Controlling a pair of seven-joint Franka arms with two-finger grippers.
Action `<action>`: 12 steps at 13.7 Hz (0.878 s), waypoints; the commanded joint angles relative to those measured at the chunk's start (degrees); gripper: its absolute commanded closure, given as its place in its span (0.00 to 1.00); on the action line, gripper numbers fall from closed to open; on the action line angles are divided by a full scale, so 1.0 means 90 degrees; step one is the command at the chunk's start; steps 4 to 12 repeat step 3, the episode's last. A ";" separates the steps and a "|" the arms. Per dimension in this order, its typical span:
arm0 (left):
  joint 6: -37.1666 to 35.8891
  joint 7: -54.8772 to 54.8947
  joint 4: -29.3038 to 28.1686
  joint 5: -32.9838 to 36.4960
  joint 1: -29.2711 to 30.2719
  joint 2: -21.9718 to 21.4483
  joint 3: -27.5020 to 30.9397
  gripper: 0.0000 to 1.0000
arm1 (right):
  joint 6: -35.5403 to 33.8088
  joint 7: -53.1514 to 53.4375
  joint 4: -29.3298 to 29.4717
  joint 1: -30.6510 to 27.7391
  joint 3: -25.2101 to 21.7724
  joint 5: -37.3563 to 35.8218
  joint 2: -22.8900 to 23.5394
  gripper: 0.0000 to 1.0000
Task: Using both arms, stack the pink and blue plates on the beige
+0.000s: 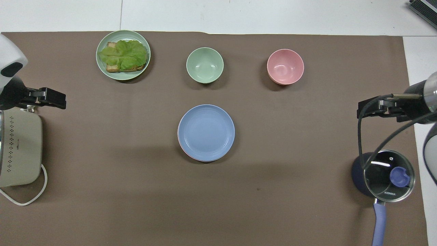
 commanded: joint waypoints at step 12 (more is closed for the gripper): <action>-0.0113 -0.0036 0.0029 0.0068 0.0071 -0.0059 -0.0042 0.00 | -0.0022 -0.0168 -0.0163 -0.0066 0.0050 -0.0022 -0.0152 0.00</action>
